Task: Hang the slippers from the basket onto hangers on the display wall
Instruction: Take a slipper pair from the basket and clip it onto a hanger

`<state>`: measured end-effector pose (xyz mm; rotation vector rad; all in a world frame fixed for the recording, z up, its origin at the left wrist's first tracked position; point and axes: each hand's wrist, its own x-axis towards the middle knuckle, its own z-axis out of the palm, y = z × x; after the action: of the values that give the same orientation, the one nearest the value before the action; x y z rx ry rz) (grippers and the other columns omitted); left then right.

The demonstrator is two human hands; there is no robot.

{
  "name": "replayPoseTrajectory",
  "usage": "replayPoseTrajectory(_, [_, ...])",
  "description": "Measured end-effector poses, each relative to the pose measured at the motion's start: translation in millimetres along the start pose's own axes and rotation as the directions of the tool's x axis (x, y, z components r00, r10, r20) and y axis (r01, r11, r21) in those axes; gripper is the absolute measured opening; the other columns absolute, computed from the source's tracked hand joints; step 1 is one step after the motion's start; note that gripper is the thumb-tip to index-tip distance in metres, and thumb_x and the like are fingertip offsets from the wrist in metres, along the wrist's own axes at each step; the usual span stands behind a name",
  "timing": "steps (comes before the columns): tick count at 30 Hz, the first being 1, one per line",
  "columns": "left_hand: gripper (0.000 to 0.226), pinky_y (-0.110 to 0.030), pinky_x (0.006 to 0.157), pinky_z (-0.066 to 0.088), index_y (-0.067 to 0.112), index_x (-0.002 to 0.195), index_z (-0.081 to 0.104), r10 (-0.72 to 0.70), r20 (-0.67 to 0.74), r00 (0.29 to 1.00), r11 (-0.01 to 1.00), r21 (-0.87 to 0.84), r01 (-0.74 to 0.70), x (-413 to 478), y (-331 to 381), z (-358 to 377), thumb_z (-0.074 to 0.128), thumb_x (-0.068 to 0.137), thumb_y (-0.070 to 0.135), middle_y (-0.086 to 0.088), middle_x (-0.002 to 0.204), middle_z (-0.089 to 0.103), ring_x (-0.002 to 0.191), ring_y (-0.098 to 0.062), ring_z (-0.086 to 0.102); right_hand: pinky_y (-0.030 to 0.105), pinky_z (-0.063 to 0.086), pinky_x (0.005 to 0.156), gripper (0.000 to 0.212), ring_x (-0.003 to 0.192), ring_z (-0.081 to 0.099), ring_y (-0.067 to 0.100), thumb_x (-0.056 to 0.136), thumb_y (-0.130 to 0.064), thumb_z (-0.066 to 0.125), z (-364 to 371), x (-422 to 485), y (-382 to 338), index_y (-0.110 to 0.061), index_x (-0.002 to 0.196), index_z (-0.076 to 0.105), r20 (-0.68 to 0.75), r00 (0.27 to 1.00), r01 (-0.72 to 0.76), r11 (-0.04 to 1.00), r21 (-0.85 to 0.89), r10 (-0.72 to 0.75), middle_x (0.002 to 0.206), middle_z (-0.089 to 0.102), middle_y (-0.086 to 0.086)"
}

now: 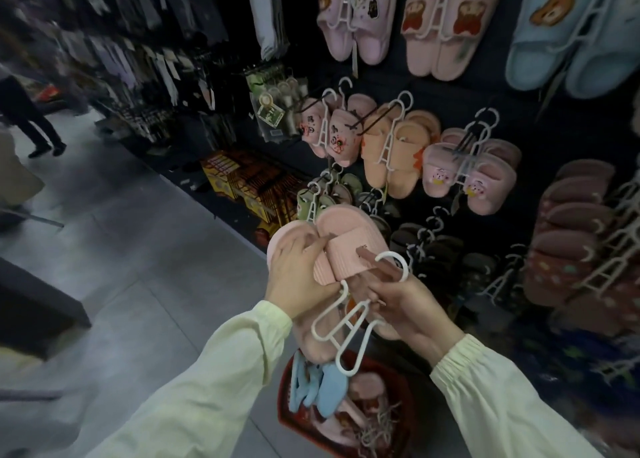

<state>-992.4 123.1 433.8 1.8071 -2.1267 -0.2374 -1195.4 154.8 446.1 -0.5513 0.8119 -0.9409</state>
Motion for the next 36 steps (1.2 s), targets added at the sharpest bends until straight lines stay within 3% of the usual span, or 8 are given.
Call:
replayPoseTrajectory(8, [0.087, -0.044, 0.102, 0.035, 0.03, 0.144, 0.046, 0.151, 0.014, 0.988, 0.979, 0.133, -0.152, -15.7, 1.1, -33.4, 0.07, 0.068, 0.065, -0.007, 0.118, 0.059, 0.115, -0.029, 0.052, 0.023, 0.054, 0.063, 0.036, 0.092, 0.074, 0.026, 0.093, 0.011, 0.054, 24.0, -60.9, 15.9, -0.009, 0.122, 0.061, -0.122, 0.952, 0.222, 0.907, -0.359, -0.281, 0.108, 0.073, 0.009])
replayPoseTrajectory(14, [0.088, -0.047, 0.089, 0.043, 0.026, 0.141, 0.051, 0.357, 0.004, 0.934, 0.918, 0.182, -0.352, -45.8, 28.3, -53.5, 0.066, 0.064, 0.065, -0.007, 0.109, 0.059, 0.1, -0.032, 0.054, 0.038, 0.053, 0.05, 0.012, 0.086, 0.07, 0.04, 0.1, -0.011, 0.056, 29.9, -117.6, 22.7, -0.017, 0.102, 0.066, -0.165, 0.862, 0.286, 0.729, -0.622, -0.479, 0.097, 0.071, 0.018])
replayPoseTrajectory(16, [0.086, -0.045, 0.085, 0.042, 0.024, 0.137, 0.054, 0.423, -0.017, 0.906, 0.89, 0.194, -0.412, -60.0, 41.2, -57.0, 0.067, 0.063, 0.065, -0.006, 0.105, 0.058, 0.095, -0.03, 0.053, 0.044, 0.055, 0.052, 0.015, 0.081, 0.072, 0.033, 0.102, -0.022, 0.054, 32.5, -136.8, 25.3, -0.019, 0.093, 0.066, -0.142, 0.822, 0.281, 0.61, -0.741, -0.551, 0.089, 0.073, 0.011])
replayPoseTrajectory(20, [0.086, -0.042, 0.081, 0.04, 0.022, 0.135, 0.056, 0.511, -0.026, 0.859, 0.847, 0.184, -0.498, -86.4, 67.9, -62.8, 0.07, 0.063, 0.065, -0.005, 0.104, 0.056, 0.094, -0.028, 0.051, 0.01, 0.042, 0.057, 0.027, 0.069, 0.066, -0.002, 0.101, -0.023, 0.051, 45.3, -176.5, 22.1, -0.018, 0.083, 0.071, -0.055, 0.694, 0.221, 0.285, -0.933, -0.718, 0.074, 0.071, -0.019])
replayPoseTrajectory(24, [0.086, -0.043, 0.082, 0.04, 0.022, 0.138, 0.053, 0.548, -0.03, 0.836, 0.828, 0.165, -0.536, -103.1, 86.7, -70.0, 0.07, 0.065, 0.065, -0.003, 0.108, 0.055, 0.096, -0.027, 0.05, 0.01, 0.04, 0.059, 0.043, 0.073, 0.057, 0.0, 0.093, -0.049, 0.042, 54.0, -207.7, 19.9, -0.019, 0.08, 0.071, 0.024, 0.636, 0.077, 0.032, -0.997, -0.772, 0.068, 0.06, -0.014])
replayPoseTrajectory(29, [0.084, -0.04, 0.079, 0.038, 0.024, 0.136, 0.053, 0.584, -0.024, 0.811, 0.803, 0.157, -0.574, -112.1, 104.4, -81.0, 0.065, 0.066, 0.068, 0.0, 0.105, 0.054, 0.093, -0.024, 0.048, 0.02, 0.038, 0.085, 0.048, 0.097, 0.042, 0.004, 0.097, -0.052, 0.038, 48.7, -223.3, 12.0, -0.024, 0.084, 0.074, 0.181, 0.645, 0.014, -0.226, -0.974, -0.742, 0.111, 0.057, -0.015])
replayPoseTrajectory(31, [0.082, -0.039, 0.077, 0.038, 0.025, 0.134, 0.053, 0.616, -0.033, 0.787, 0.781, 0.158, -0.604, -115.3, 113.0, -84.9, 0.065, 0.066, 0.069, 0.001, 0.103, 0.053, 0.091, -0.021, 0.046, 0.038, 0.042, 0.092, 0.045, 0.117, 0.043, 0.011, 0.098, -0.049, 0.039, 44.7, -227.3, 7.9, -0.025, 0.095, 0.076, 0.223, 0.651, 0.015, -0.282, -0.959, -0.726, 0.13, 0.054, -0.01])
replayPoseTrajectory(36, [0.074, -0.037, 0.073, 0.039, 0.023, 0.13, 0.057, 0.689, -0.07, 0.722, 0.724, 0.116, -0.68, -118.1, 139.4, -92.5, 0.062, 0.07, 0.066, 0.002, 0.098, 0.051, 0.086, -0.02, 0.045, 0.036, 0.028, 0.103, 0.037, 0.13, 0.045, 0.009, 0.1, -0.045, 0.037, 37.5, -230.8, 2.1, -0.034, 0.11, 0.071, 0.187, 0.619, -0.029, -0.26, -0.965, -0.763, 0.134, 0.056, -0.015])
